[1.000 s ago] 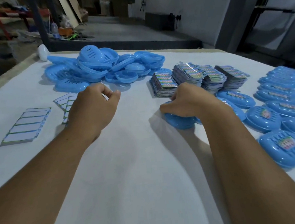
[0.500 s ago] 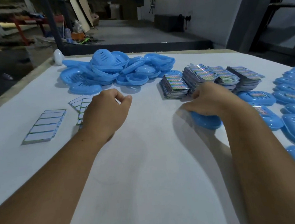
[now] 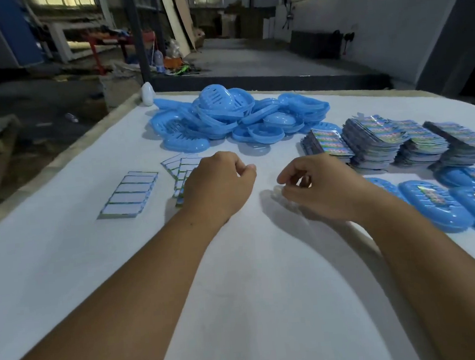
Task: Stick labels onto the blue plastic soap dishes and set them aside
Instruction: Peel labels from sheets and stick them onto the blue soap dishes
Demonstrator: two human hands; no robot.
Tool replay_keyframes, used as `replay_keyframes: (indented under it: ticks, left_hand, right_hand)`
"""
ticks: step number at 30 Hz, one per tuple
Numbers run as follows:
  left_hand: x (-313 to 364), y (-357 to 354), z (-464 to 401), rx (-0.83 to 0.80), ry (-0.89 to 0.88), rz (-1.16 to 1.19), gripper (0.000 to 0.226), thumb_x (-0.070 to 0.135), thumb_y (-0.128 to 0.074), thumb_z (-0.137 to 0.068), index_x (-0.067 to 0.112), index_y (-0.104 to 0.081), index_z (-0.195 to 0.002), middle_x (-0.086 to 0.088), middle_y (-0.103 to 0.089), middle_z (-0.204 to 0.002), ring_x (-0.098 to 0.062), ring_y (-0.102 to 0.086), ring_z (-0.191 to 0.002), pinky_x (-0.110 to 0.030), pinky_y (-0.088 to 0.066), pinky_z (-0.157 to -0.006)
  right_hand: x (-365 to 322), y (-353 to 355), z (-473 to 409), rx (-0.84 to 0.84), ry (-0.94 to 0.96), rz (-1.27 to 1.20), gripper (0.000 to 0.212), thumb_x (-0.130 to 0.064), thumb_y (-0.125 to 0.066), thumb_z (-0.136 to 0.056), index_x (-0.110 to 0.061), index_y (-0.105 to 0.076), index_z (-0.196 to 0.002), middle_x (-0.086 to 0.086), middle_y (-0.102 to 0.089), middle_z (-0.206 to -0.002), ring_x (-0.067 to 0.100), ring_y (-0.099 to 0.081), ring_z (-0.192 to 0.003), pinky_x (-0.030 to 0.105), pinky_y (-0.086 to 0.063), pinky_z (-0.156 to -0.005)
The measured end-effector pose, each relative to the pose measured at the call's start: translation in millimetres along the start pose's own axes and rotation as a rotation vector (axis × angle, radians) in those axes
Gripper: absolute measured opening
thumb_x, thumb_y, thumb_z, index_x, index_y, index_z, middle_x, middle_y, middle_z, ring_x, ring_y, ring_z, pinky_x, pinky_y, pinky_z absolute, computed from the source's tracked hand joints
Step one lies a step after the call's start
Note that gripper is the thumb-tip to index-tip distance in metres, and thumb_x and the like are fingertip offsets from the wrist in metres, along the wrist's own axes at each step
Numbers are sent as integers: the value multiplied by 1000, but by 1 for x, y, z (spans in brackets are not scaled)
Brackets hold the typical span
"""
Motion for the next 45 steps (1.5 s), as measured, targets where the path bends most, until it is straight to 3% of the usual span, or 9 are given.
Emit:
replay_keyframes:
  ticks: [4,7,12,16,21,31,35,41,45]
  left_hand:
    - [-13,10,-19,92,39,17,30,40,-60,-91,16,-62,-73,3,-68,-78,-25,-64,-81,-32,-48,-69]
    - [-30,21,-47,164,17,-96,21,39,-58,-93,21,-67,-100,-3,-65,-112,-28,-58,-109,-40,-49,-87]
    - [-73,29,-93,13,107,-329,54,56,-55,-92,24,-53,-136,-8,-49,-140,-32,-43,-128,-45,-39,-100]
    - [-99,27,-103,-123,254,-292,89,89,-52,-68,34,-47,-137,-5,-52,-140,-31,-46,-128,-46,-38,-100]
    - [-94,19,-112,-117,286,-349,117,96,-53,-55,25,-37,-146,-7,-50,-144,-33,-43,-132,-50,-38,-105]
    - [-80,19,-101,-27,269,-326,116,89,-58,-60,19,-30,-148,-10,-51,-142,-34,-46,-129,-50,-41,-101]
    - [-55,28,-70,7,158,-271,102,93,-56,-57,26,-40,-132,-4,-56,-133,-29,-50,-122,-47,-43,-94]
    - [-5,24,-12,-100,113,-89,95,96,-54,-50,34,-39,-121,6,-51,-113,-22,-51,-111,-46,-46,-90]
    - [20,12,10,-133,74,-87,94,93,-58,-54,29,-42,-121,2,-57,-121,-24,-49,-116,-43,-44,-91]
  right_hand:
    - [-2,-3,-2,-15,32,23,11,-27,-71,-84,-37,-68,-87,-19,-67,-76,-6,-59,-68,7,-40,-60]
    - [-3,-5,-2,-9,39,4,10,-28,-73,-84,-35,-70,-89,-18,-68,-76,-4,-60,-70,6,-41,-62]
    - [-4,-7,-3,-18,46,-30,9,-29,-74,-85,-34,-71,-91,-21,-67,-74,-1,-60,-70,14,-43,-65]
    - [-5,-8,-4,-34,47,-48,8,-34,-74,-84,-38,-70,-91,-29,-65,-78,0,-60,-71,20,-43,-65]
    - [-8,-8,-4,-39,62,-53,8,-37,-73,-84,-39,-70,-90,-18,-68,-79,-1,-60,-71,21,-44,-66]
    - [-4,-6,-7,1,49,-54,6,-38,-71,-85,-39,-68,-91,-39,-61,-82,-4,-59,-74,15,-42,-62]
    - [-4,-7,-8,55,26,-97,28,-45,-74,-80,-40,-65,-107,-21,-66,-91,-5,-59,-79,23,-47,-67]
    - [-16,-10,-2,19,36,-145,104,-78,-71,-49,-47,-40,-144,-26,-55,-125,-7,-57,-106,27,-54,-84]
    - [-19,-10,1,57,76,-91,104,-80,-65,-54,-35,-47,-146,-24,-64,-118,-2,-64,-101,30,-56,-90]
Point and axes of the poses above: each hand's wrist, its own z-axis away from the middle knuckle, its own y-axis out of the back of the hand, x = y × z, the point moved 5 cm from there along -z, towards the middle knuckle
